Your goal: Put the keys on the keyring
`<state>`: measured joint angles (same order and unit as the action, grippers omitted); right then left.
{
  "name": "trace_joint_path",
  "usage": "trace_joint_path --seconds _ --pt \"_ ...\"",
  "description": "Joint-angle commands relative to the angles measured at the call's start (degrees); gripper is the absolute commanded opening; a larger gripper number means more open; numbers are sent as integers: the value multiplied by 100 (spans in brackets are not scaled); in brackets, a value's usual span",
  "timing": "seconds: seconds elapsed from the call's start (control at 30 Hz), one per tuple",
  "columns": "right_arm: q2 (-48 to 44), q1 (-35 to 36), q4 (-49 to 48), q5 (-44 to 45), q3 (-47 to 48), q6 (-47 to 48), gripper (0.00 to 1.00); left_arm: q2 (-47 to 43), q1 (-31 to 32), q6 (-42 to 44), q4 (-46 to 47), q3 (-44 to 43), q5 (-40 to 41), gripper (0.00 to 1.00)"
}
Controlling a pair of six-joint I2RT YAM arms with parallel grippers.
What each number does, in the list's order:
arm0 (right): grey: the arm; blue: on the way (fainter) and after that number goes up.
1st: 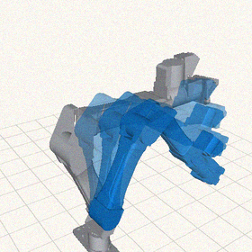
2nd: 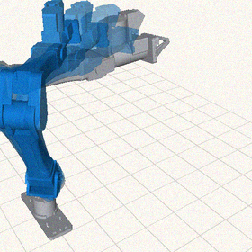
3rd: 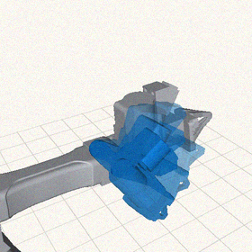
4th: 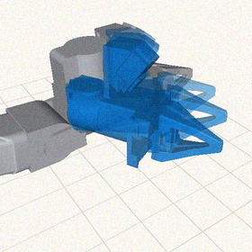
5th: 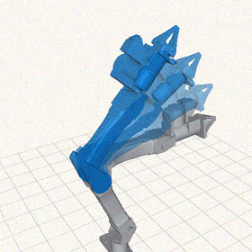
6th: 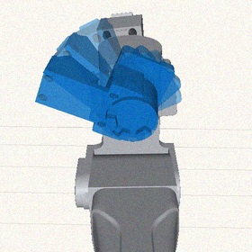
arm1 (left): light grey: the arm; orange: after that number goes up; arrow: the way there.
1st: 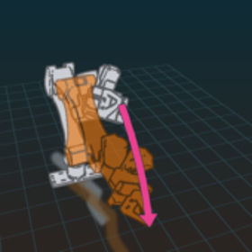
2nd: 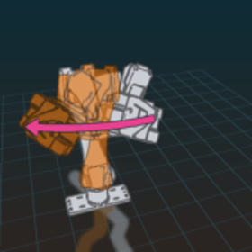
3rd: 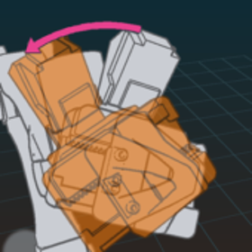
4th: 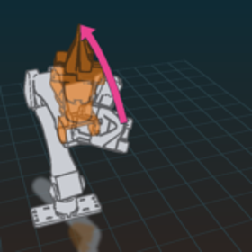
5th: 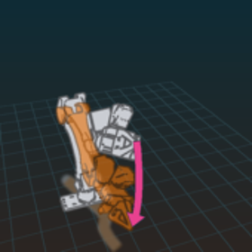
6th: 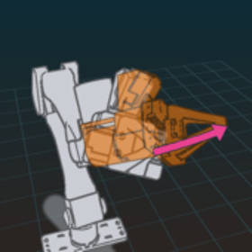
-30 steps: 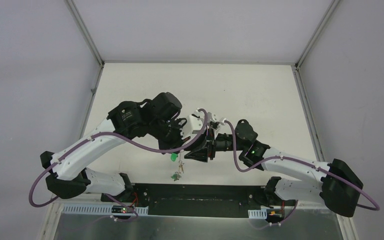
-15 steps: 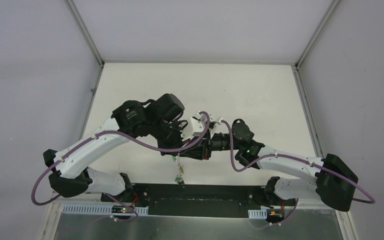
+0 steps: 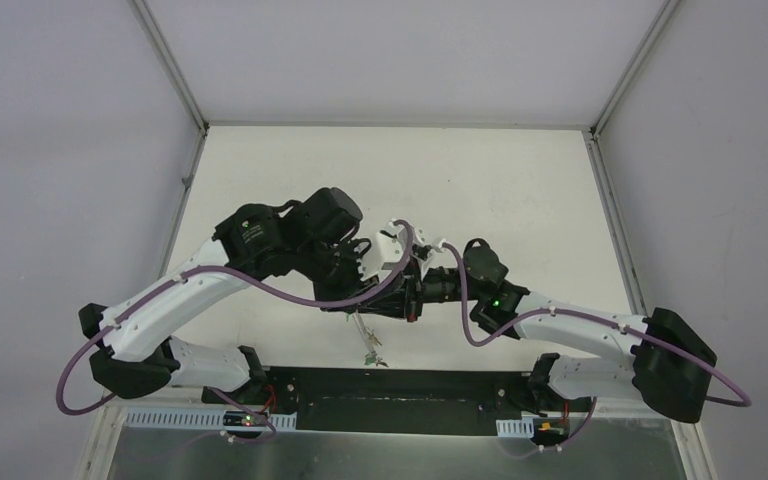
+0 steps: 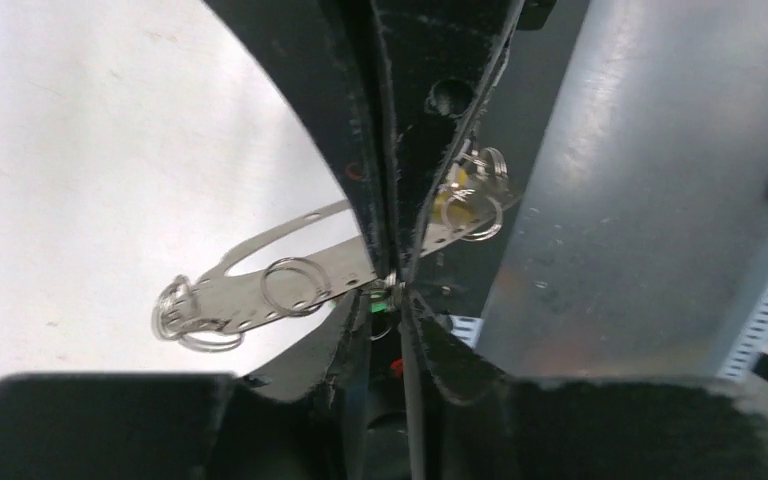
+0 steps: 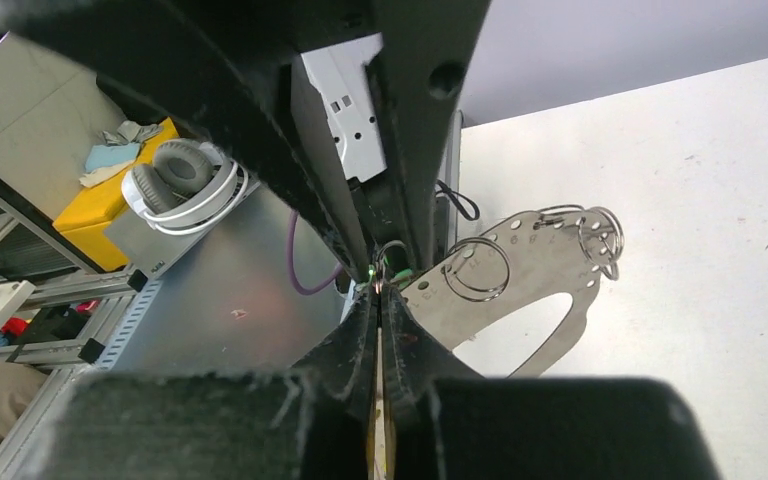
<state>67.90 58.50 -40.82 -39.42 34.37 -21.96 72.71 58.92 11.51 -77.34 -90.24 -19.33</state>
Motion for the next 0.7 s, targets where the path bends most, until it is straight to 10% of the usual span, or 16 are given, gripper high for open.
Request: trace_joint_path --seconds 0.0,0.67 --pt "-321 65 -289 120 11 232 0 -579 32 -63 701 218 347 29" --pt "-717 63 -155 121 -82 331 0 -4220 35 231 4803 3742 -284 46"
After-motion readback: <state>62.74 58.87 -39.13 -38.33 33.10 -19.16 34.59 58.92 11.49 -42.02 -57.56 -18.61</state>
